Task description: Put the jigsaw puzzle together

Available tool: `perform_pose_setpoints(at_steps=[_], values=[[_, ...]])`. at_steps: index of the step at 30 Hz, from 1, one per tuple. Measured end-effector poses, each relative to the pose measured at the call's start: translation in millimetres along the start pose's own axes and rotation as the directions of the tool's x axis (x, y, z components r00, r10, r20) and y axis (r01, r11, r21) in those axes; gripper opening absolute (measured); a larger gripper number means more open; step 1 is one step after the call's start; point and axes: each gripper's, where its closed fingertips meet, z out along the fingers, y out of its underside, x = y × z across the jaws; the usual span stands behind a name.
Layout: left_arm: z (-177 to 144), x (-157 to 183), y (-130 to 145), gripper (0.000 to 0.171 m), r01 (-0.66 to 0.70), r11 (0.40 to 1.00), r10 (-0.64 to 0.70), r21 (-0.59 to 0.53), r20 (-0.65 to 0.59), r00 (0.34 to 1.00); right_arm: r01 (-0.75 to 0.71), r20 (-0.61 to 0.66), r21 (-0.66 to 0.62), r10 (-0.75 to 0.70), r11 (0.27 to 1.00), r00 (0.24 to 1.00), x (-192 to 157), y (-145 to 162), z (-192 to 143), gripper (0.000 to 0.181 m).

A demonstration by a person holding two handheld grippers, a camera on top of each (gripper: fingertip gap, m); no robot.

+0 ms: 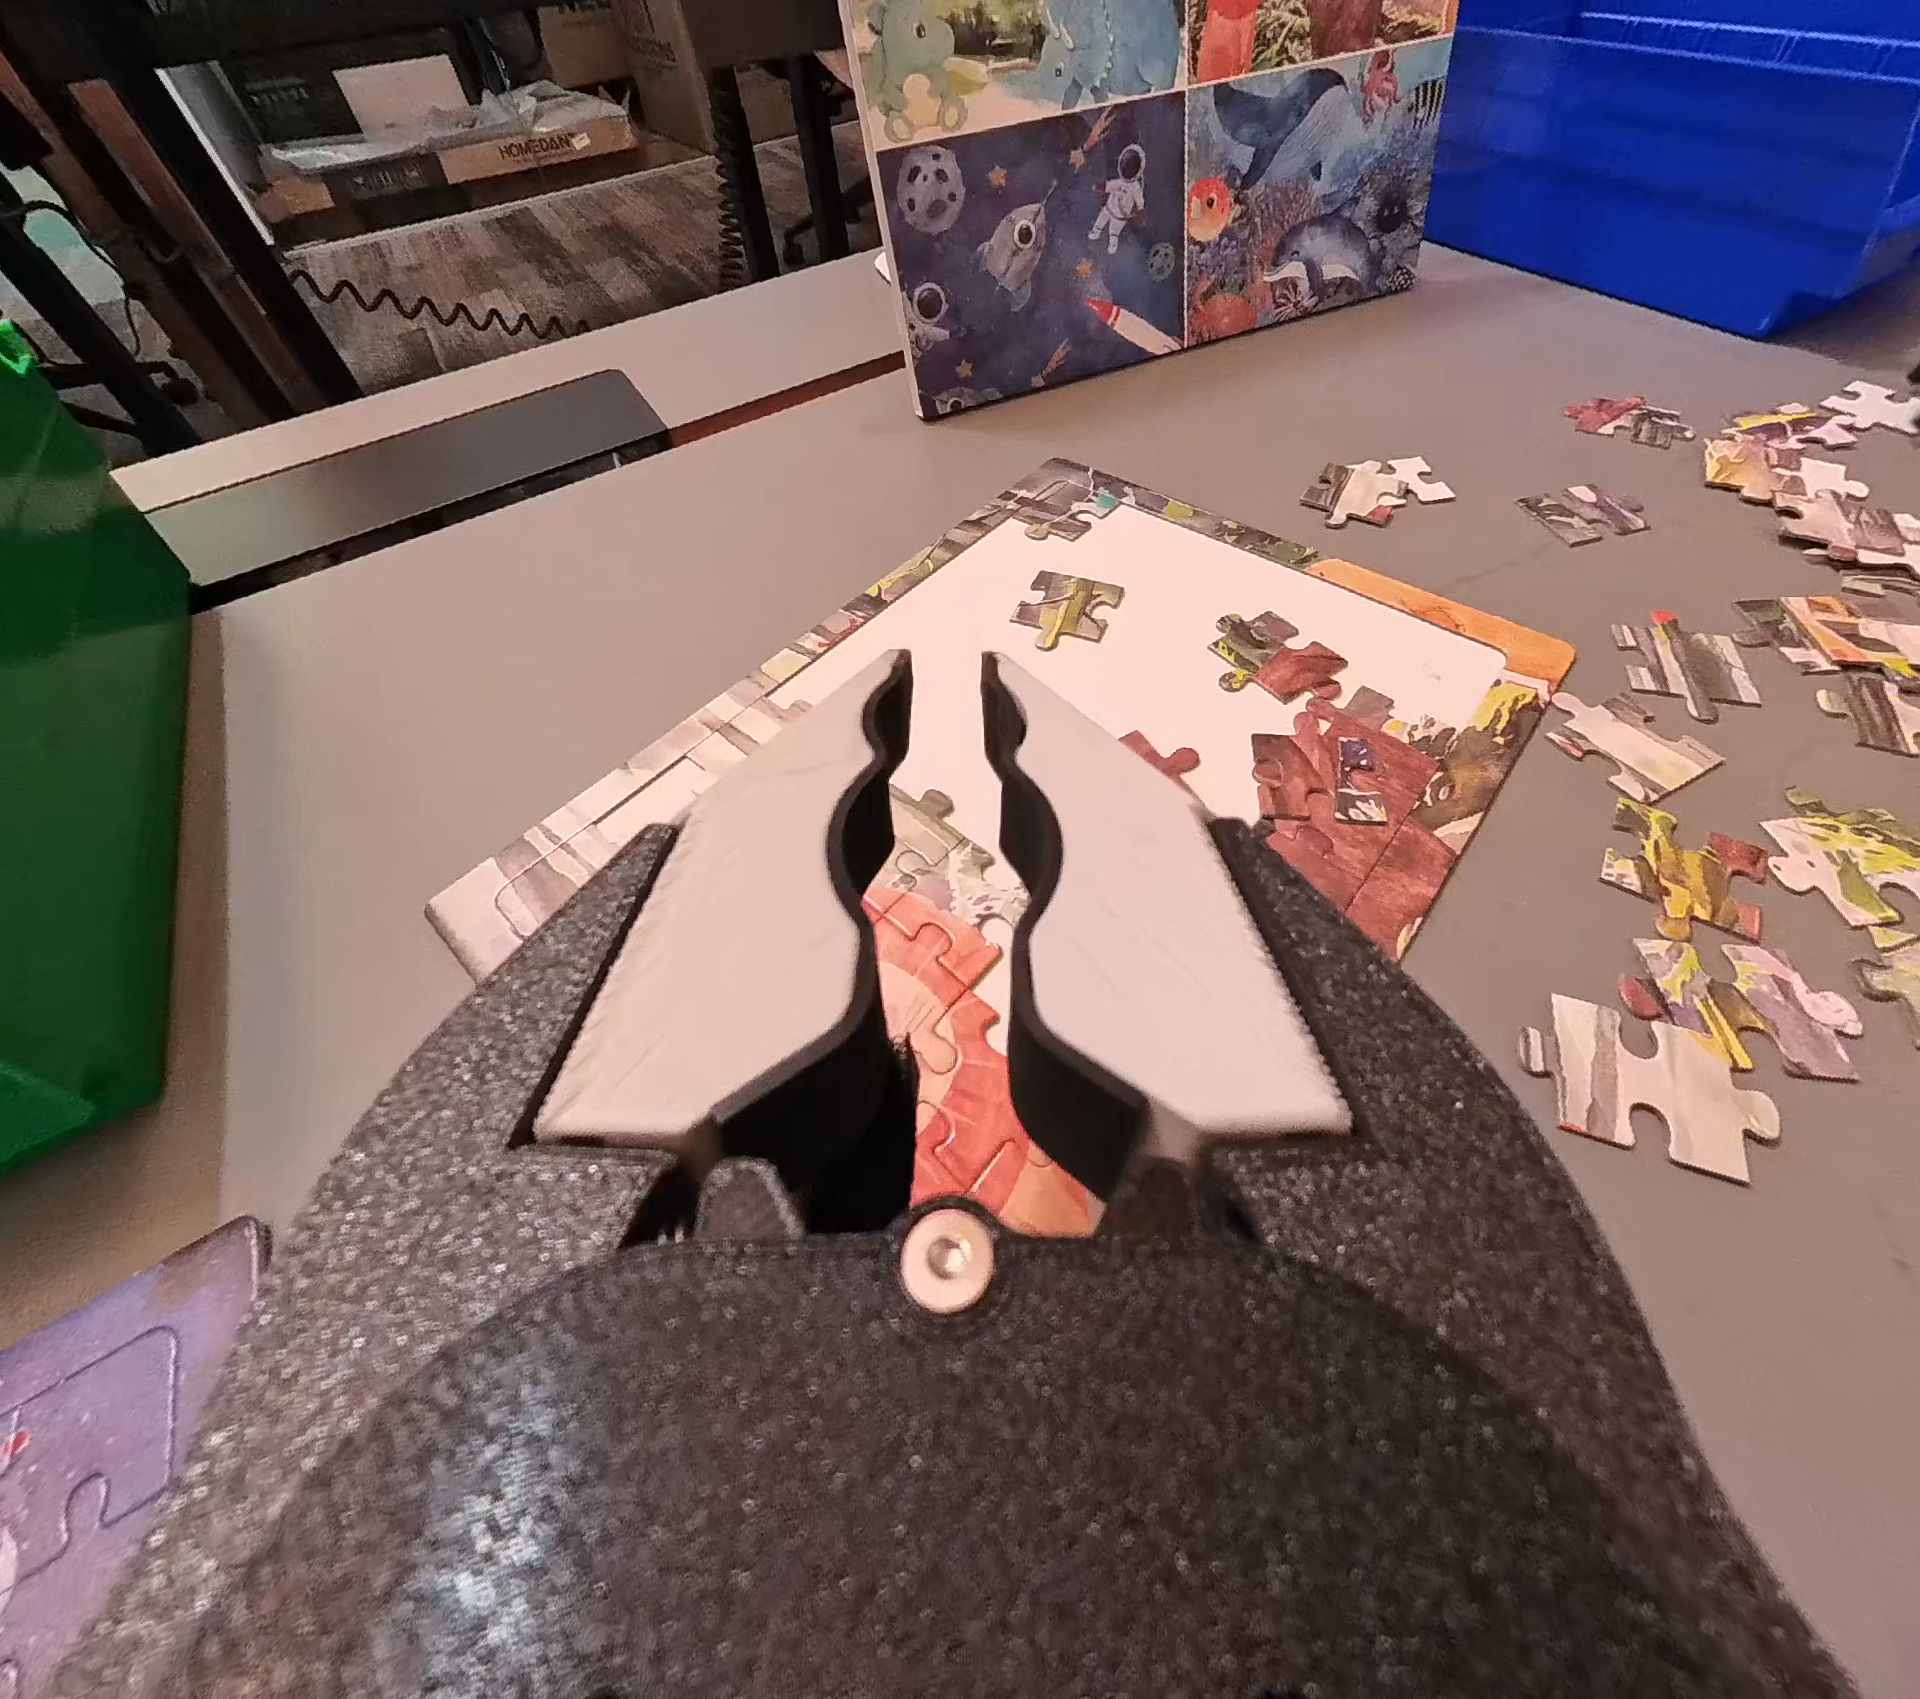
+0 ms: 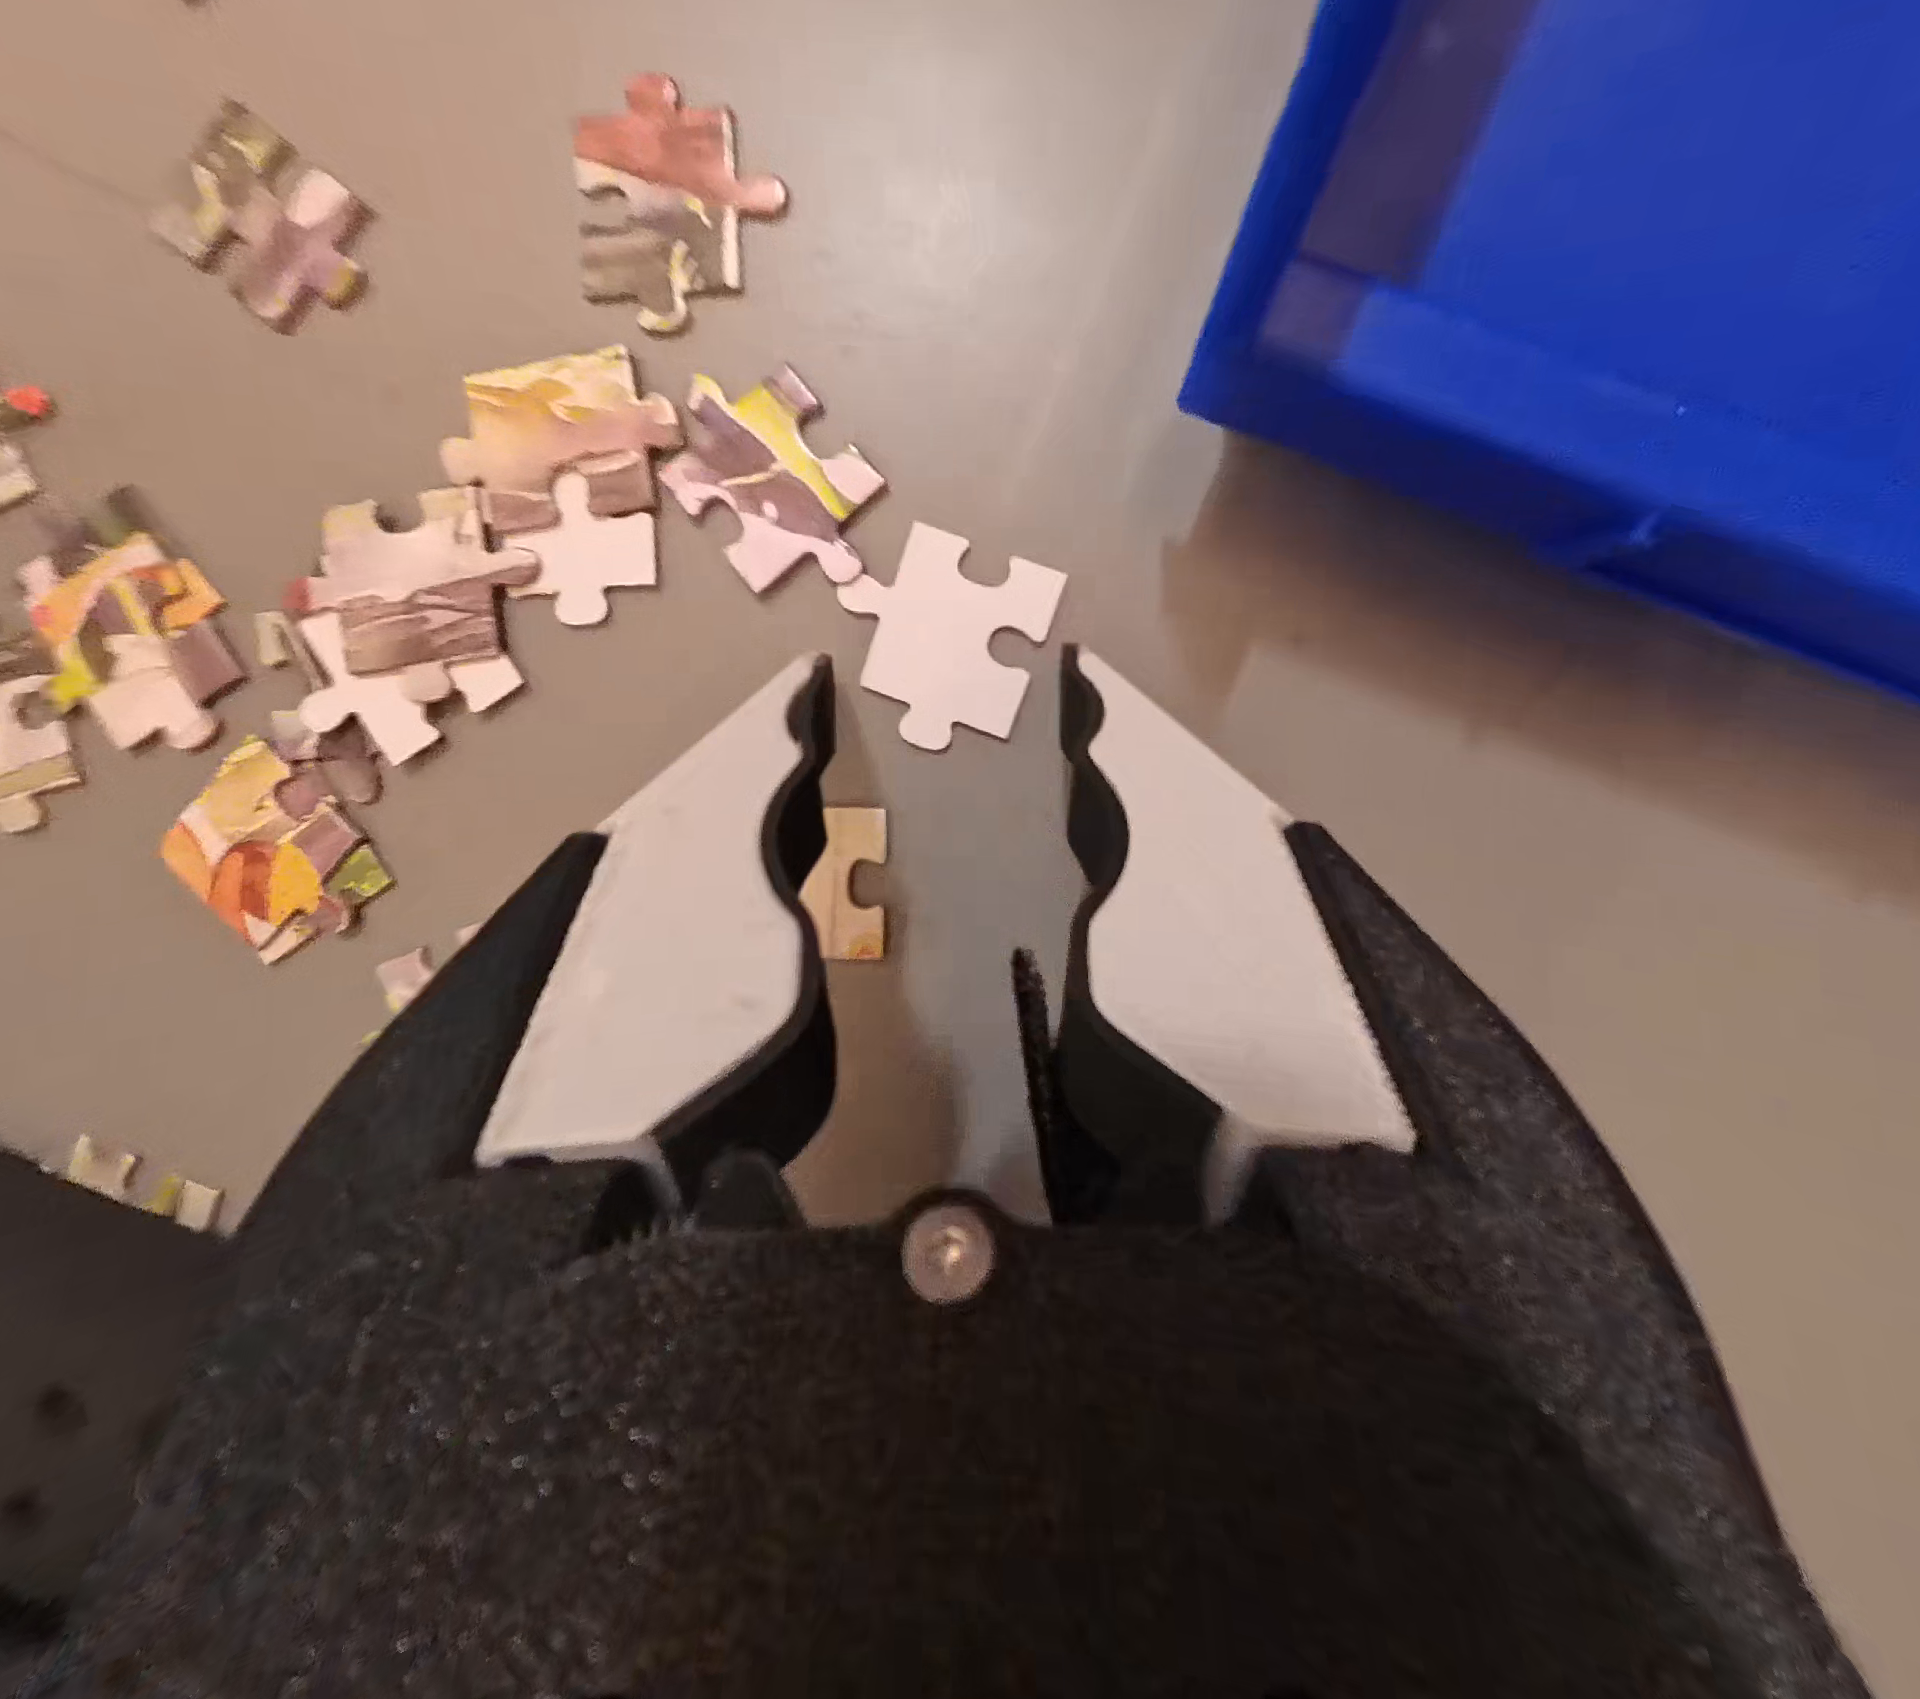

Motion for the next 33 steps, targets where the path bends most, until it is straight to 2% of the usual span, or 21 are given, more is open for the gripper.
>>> perform_pose_setpoints(at_steps=[2, 6, 10, 14, 16, 18, 20, 22, 28, 31, 33], values=[[0, -1, 1, 0.012, -0.005, 1.000, 0.005, -0.003, 0.006, 1.000, 0.019, -0.066, -0.036, -0.022, 0.999, 0.998, 6, 1, 4, 0.039], [1, 0, 2, 0.012, -0.003, 1.000, 0.003, -0.011, 0.001, 1.000, -0.064, -0.064, -0.045, 0.061, 0.997, 0.996, 7, 0, 5, 0.038], [1, 1, 3, 0.013, -0.009, 1.000, 0.009, -0.013, -0.001, 1.000, -0.066, -0.077, -0.036, 0.063, 0.997, 0.995, 10, -1, 5, 0.031], [1, 1, 2, 0.012, -0.009, 1.000, 0.009, -0.009, 0.000, 1.000, -0.069, -0.027, -0.003, 0.069, 0.998, 0.997, 9, 2, 2, 0.028], [1, 0, 2, 0.012, -0.005, 1.000, 0.005, -0.008, 0.000, 1.000, -0.077, 0.031, 0.039, 0.076, 0.996, 0.997, 5, 1, -4, 0.009], [1, 0, 2, 0.012, -0.002, 1.000, 0.002, -0.008, -0.001, 1.000, -0.110, 0.104, 0.100, 0.099, 0.989, 0.990, 1, -2, -12, 0.003], [1, 0, 2, 0.013, -0.002, 1.000, 0.002, -0.011, -0.003, 1.000, -0.129, 0.101, 0.085, 0.120, 0.988, 0.988, 4, 3, -14, 0.003], [1, 0, 3, 0.013, -0.003, 1.000, 0.003, -0.013, -0.005, 1.000, -0.093, 0.066, 0.049, 0.090, 0.994, 0.994, 5, 9, -13, 0.004], [1, 0, 2, 0.012, -0.007, 1.000, 0.007, -0.010, -0.002, 1.000, -0.016, 0.126, 0.069, 0.007, 0.997, 0.992, -16, -2, -16, 0.001], [0, 0, 2, 0.012, -0.005, 1.000, 0.005, -0.008, -0.002, 1.000, 0.021, 0.102, 0.101, -0.031, 0.995, 0.994, -19, -8, -25, 0.000], [1, 0, 2, 0.013, -0.006, 1.000, 0.006, -0.009, -0.002, 1.000, 0.052, 0.118, 0.166, -0.072, 0.985, 0.990, -29, -20, -39, 0.000]])
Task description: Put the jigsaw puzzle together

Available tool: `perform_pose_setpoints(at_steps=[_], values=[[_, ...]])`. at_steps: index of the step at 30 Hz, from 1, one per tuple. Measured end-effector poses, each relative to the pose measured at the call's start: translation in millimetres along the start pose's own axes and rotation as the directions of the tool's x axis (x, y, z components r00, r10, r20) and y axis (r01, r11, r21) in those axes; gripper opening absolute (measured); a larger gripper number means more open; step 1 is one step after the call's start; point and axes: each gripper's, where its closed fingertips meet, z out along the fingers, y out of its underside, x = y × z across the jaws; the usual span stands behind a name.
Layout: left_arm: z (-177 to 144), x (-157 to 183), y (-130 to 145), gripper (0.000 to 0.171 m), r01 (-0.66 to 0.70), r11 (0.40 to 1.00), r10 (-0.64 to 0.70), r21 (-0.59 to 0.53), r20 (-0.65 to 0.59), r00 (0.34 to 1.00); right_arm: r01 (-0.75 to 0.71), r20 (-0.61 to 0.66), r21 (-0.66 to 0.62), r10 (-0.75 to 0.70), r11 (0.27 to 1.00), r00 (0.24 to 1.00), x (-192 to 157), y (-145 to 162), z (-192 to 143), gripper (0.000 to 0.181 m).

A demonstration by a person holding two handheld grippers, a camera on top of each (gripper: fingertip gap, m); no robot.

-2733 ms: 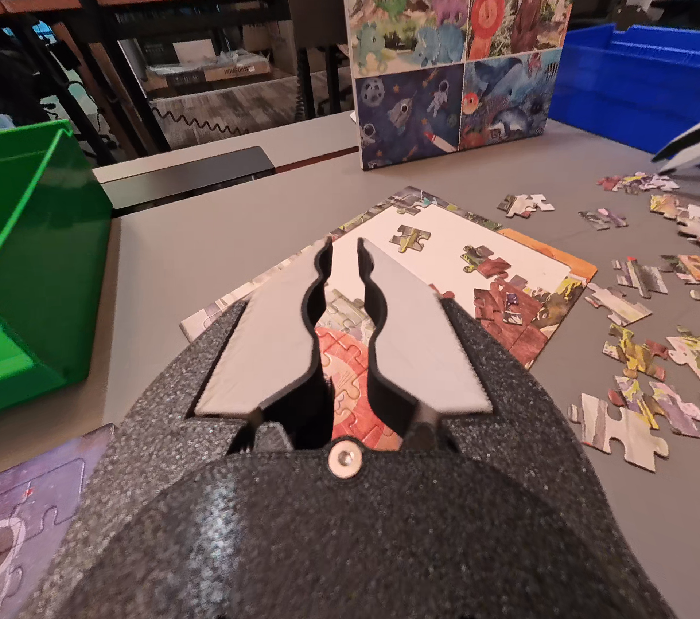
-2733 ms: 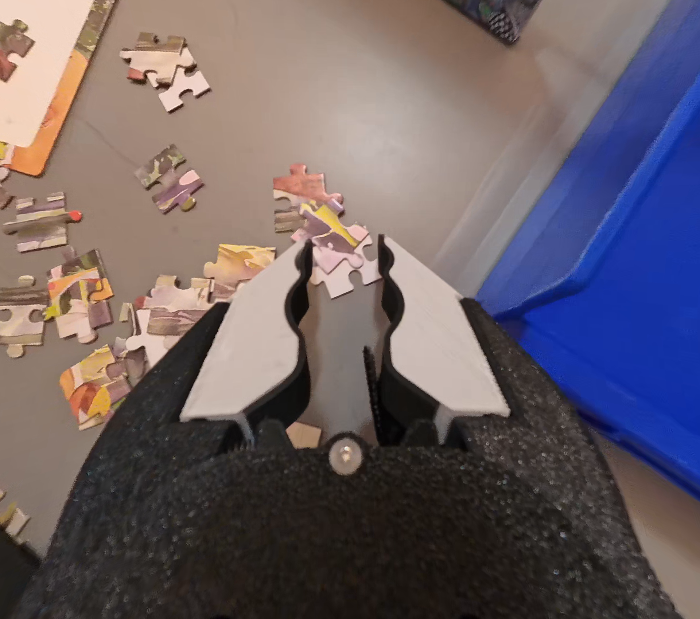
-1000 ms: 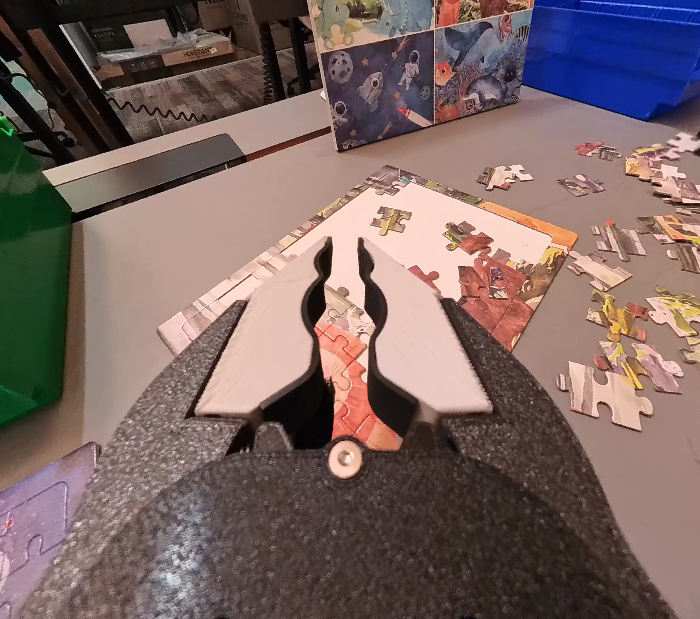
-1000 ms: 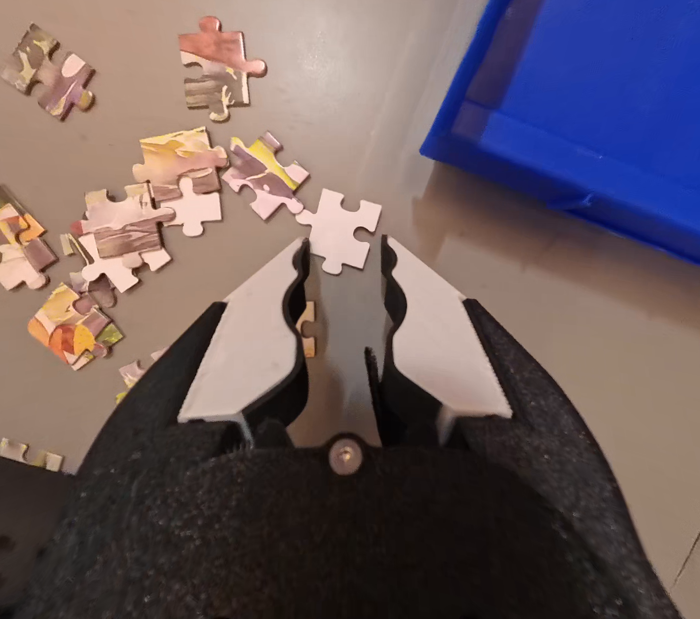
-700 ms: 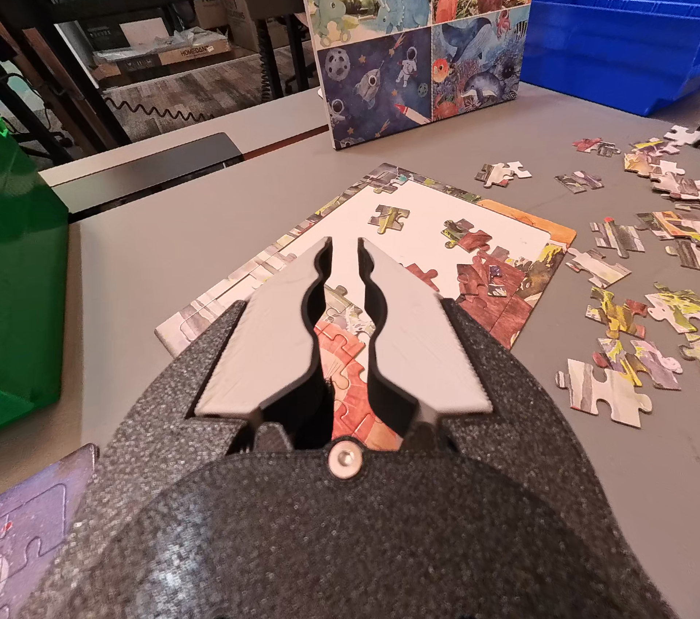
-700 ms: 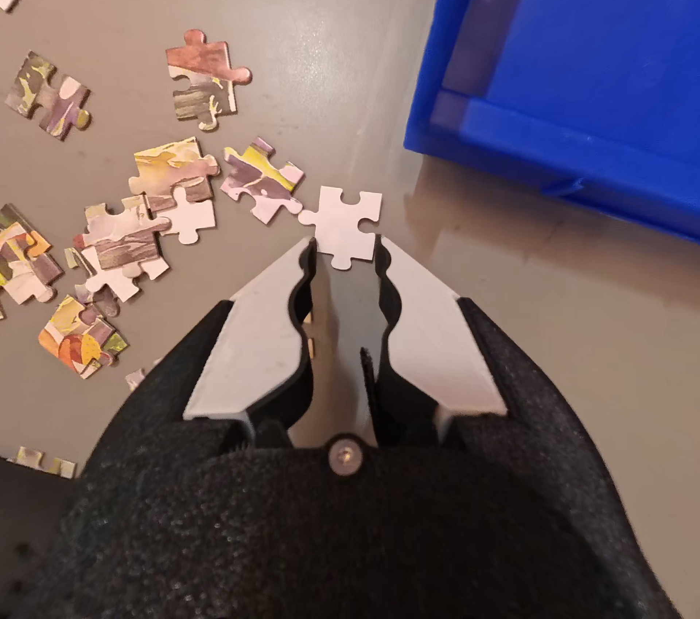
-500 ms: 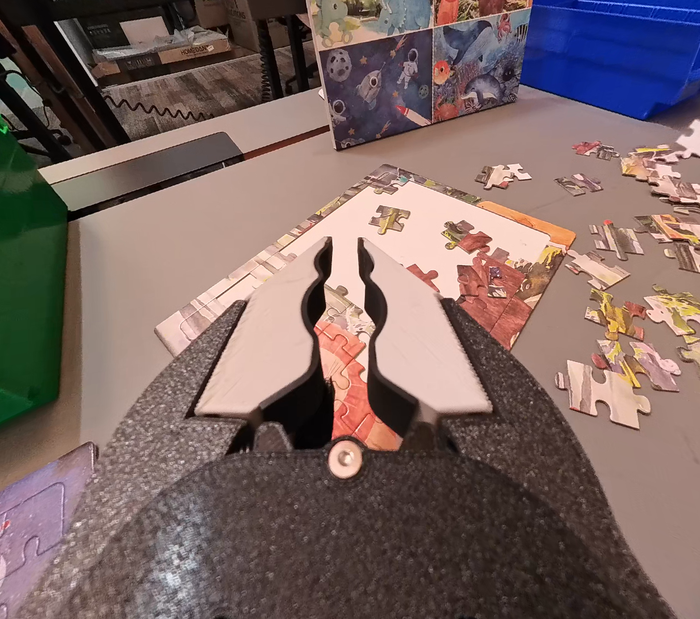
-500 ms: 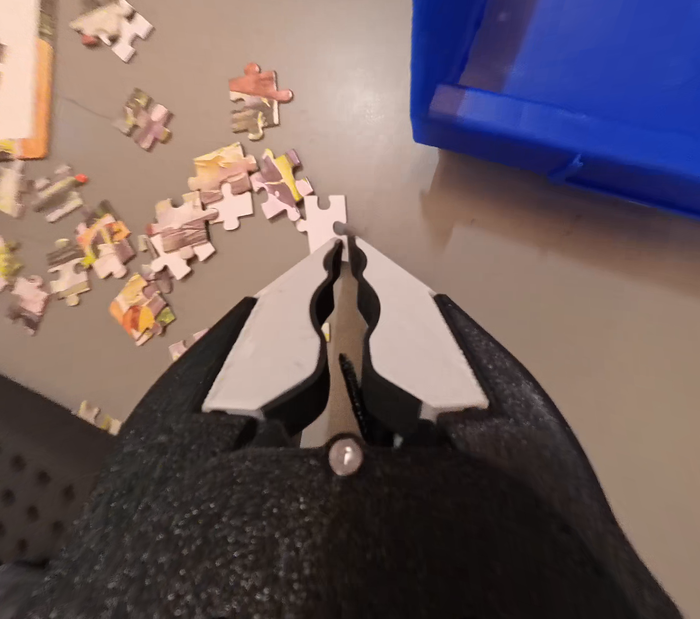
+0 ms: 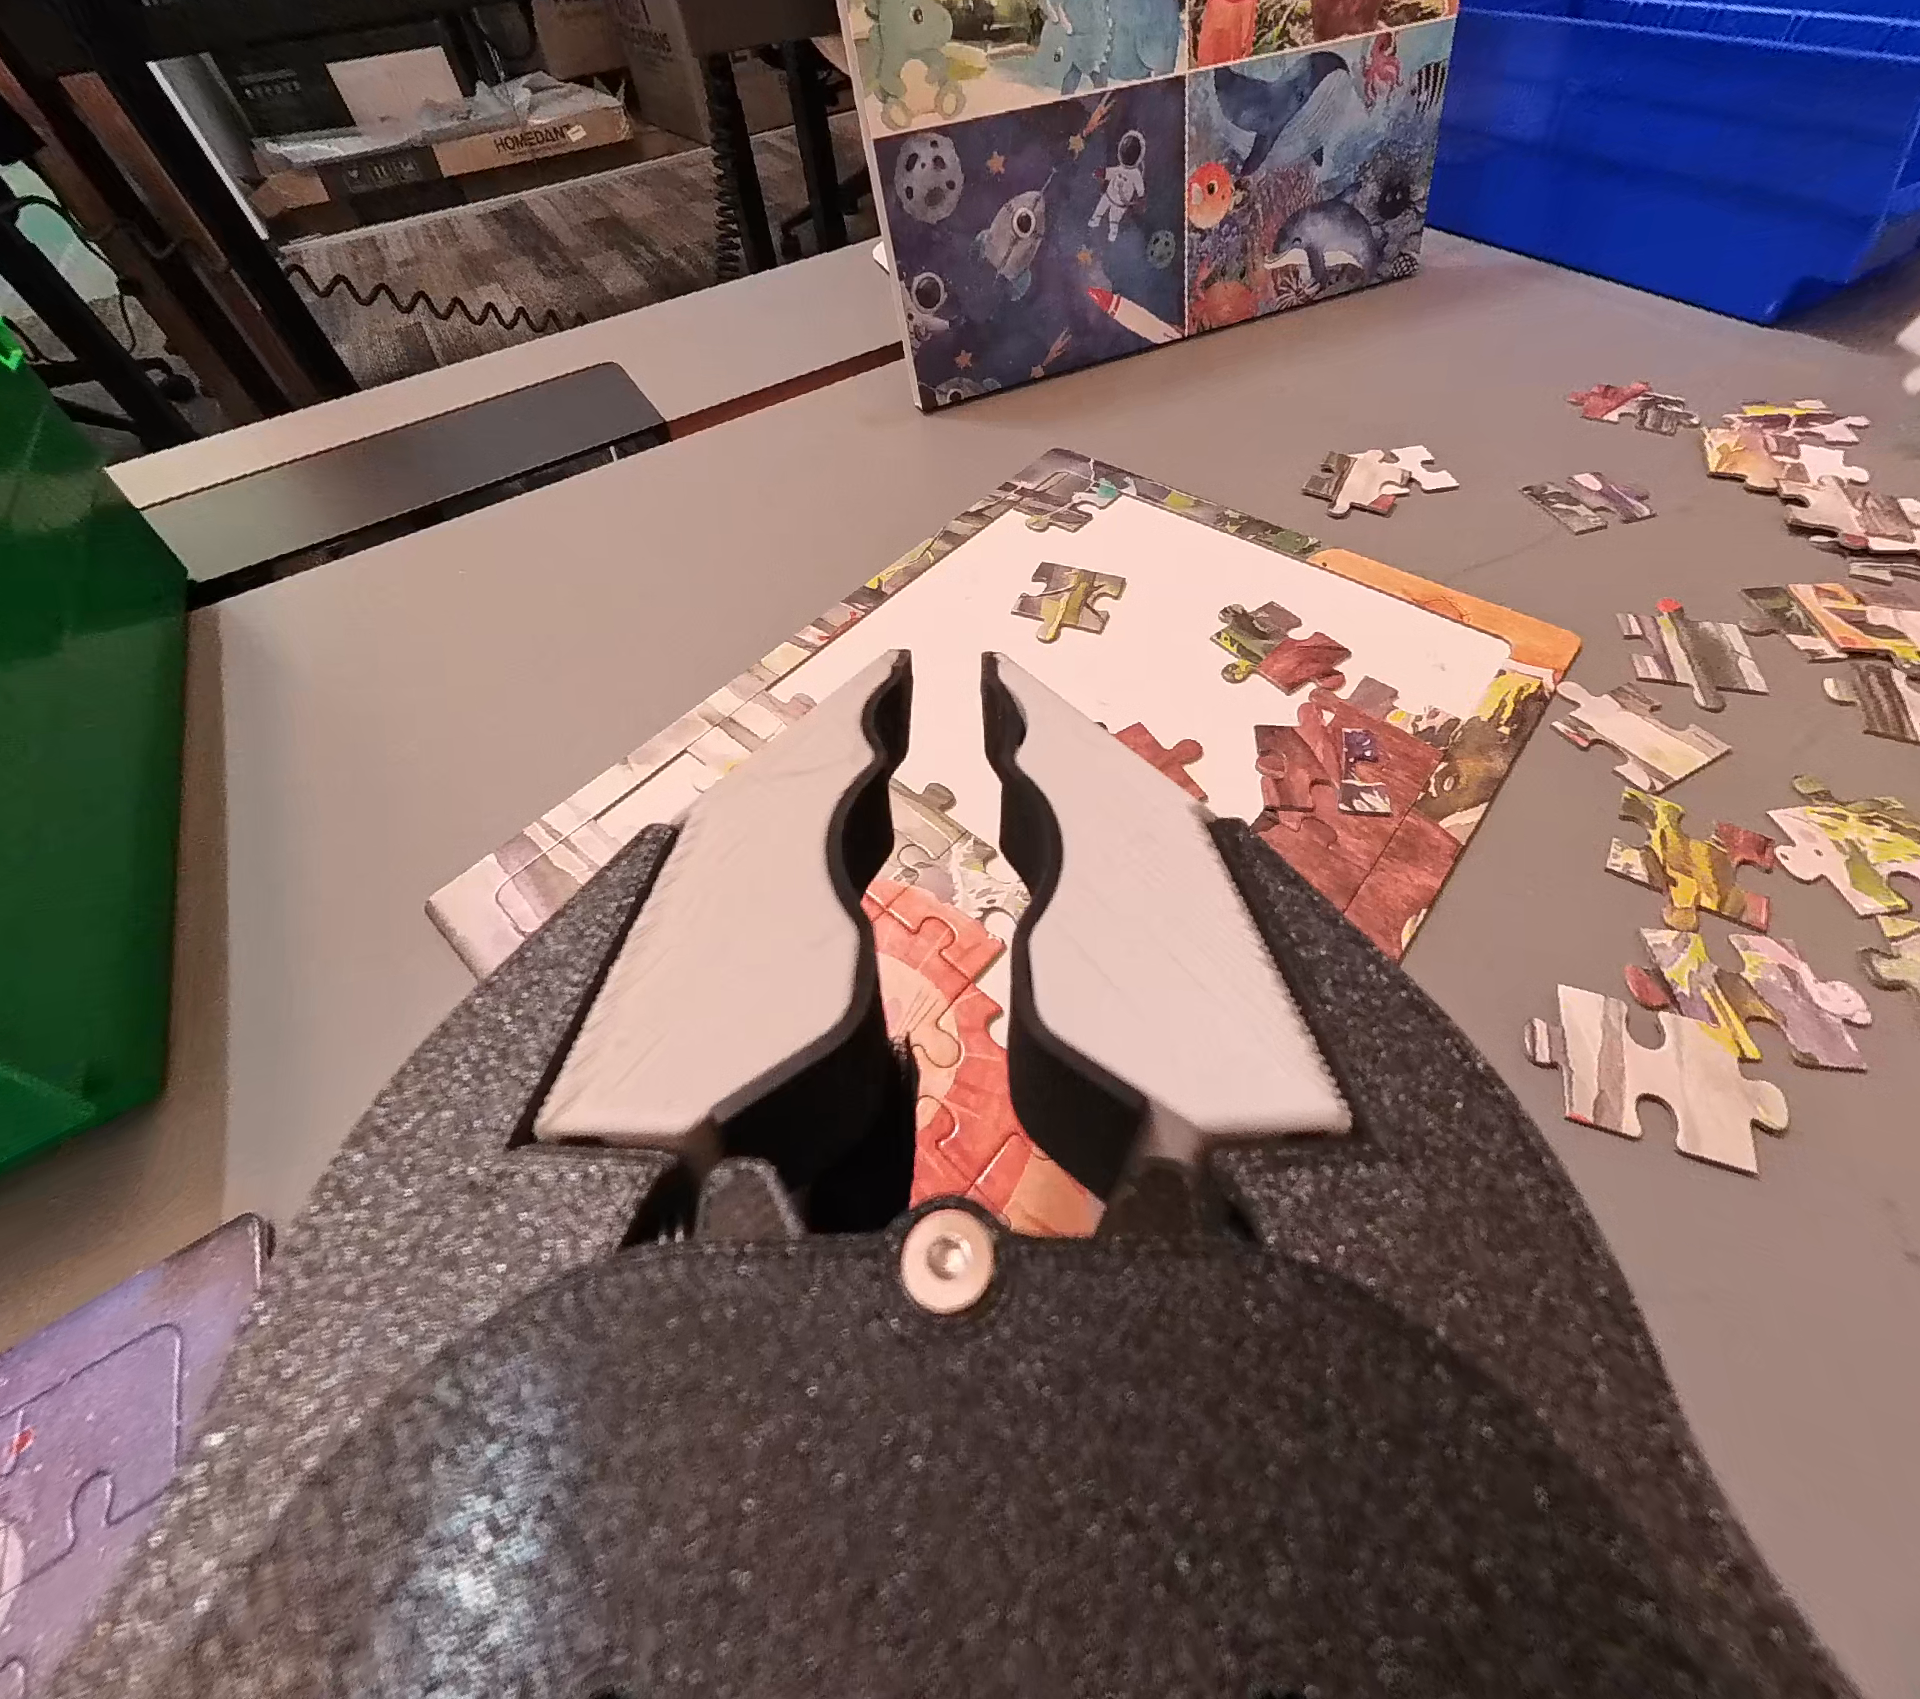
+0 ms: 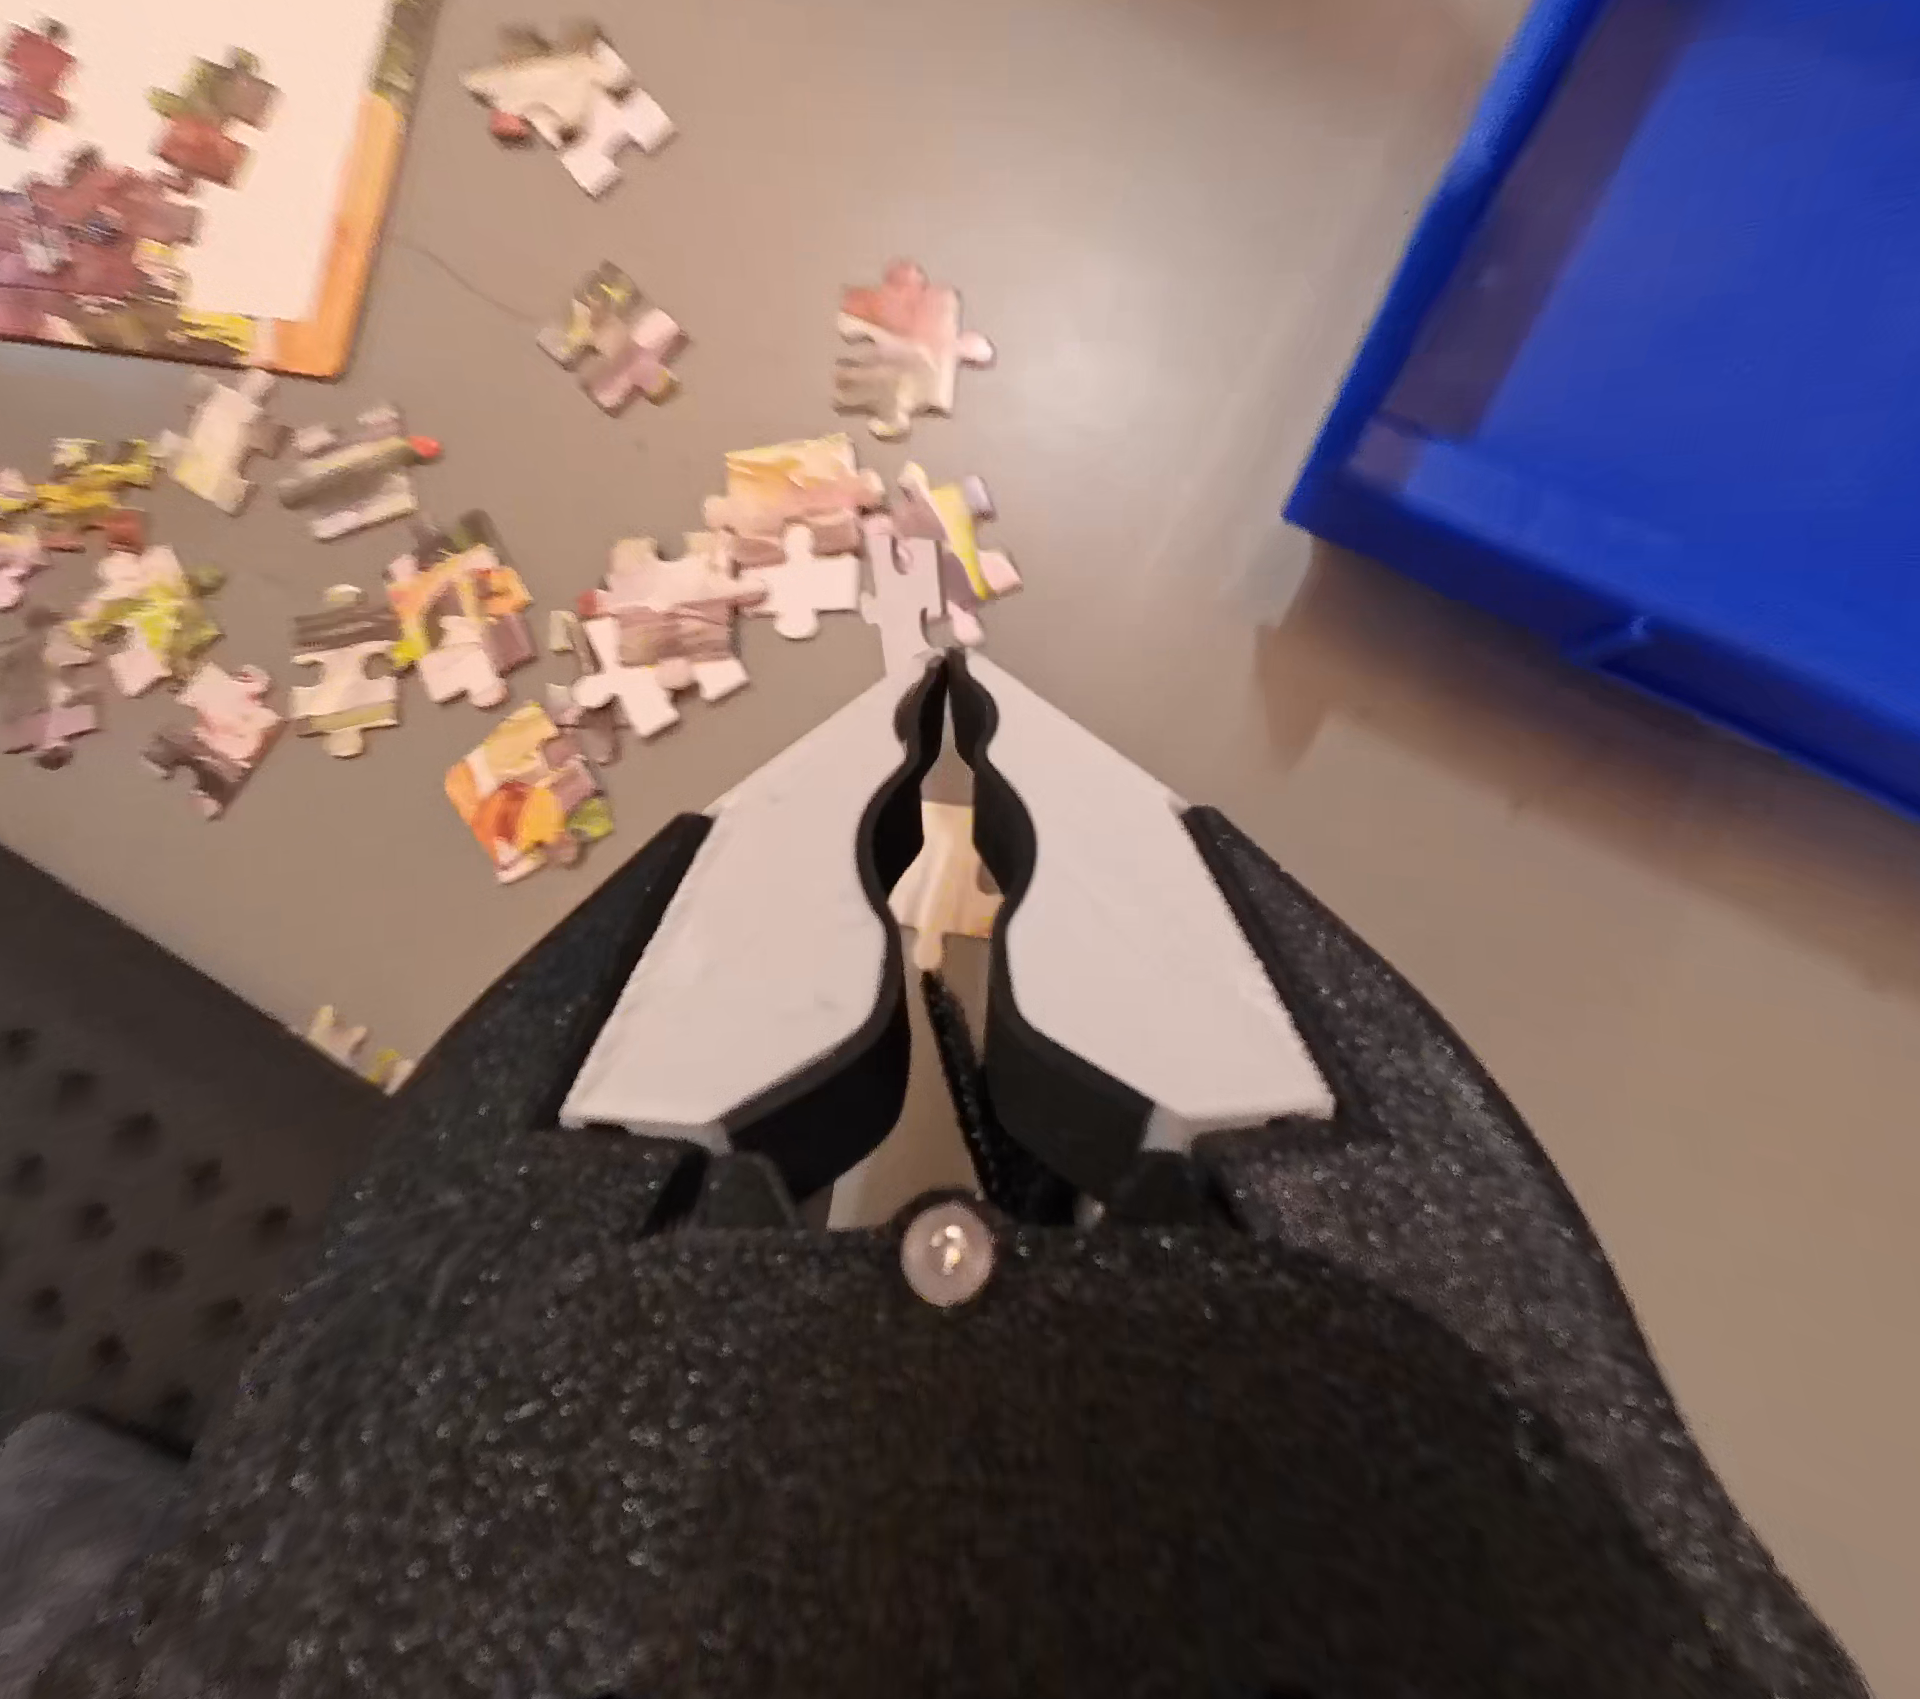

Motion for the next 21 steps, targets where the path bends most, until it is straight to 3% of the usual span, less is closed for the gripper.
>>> perform_pose_setpoints(at_steps=[4, 7, 10, 12, 15, 17, 21], values=[[0, 0, 0, 0.013, -0.001, 1.000, 0.001, -0.001, -0.001, 1.000, 0.079, 0.041, 0.101, -0.083, 0.992, 0.996, -35, -34, -21, 0.000], [0, -1, 0, 0.012, -0.003, 1.000, 0.003, 0.002, 0.005, 1.000, 0.275, -0.191, -0.012, -0.272, 0.961, 0.943, -47, -42, -13, 0.000], [0, -1, 0, 0.012, -0.005, 1.000, 0.005, -0.002, 0.006, 1.000, 0.495, -0.307, -0.172, -0.524, 0.852, 0.794, -86, -32, 17, 0.000], [0, -1, 0, 0.012, -0.008, 1.000, 0.008, -0.001, 0.008, 1.000, 0.562, -0.284, -0.232, -0.608, 0.794, 0.742, -117, -17, 36, 0.000], [0, 0, 1, 0.012, -0.012, 1.000, 0.012, -0.006, 0.009, 1.000, 0.579, -0.217, -0.238, -0.624, 0.780, 0.751, -150, 0, 49, 0.001], [0, 0, 1, 0.012, -0.013, 1.000, 0.013, -0.005, 0.009, 1.000, 0.536, -0.123, -0.218, -0.568, 0.816, 0.814, -165, 9, 50, 0.003], [1, 0, 2, 0.012, -0.014, 1.000, 0.014, -0.008, 0.006, 1.000, 0.466, -0.004, -0.143, -0.471, 0.873, 0.882, -168, 8, 39, 0.012]])
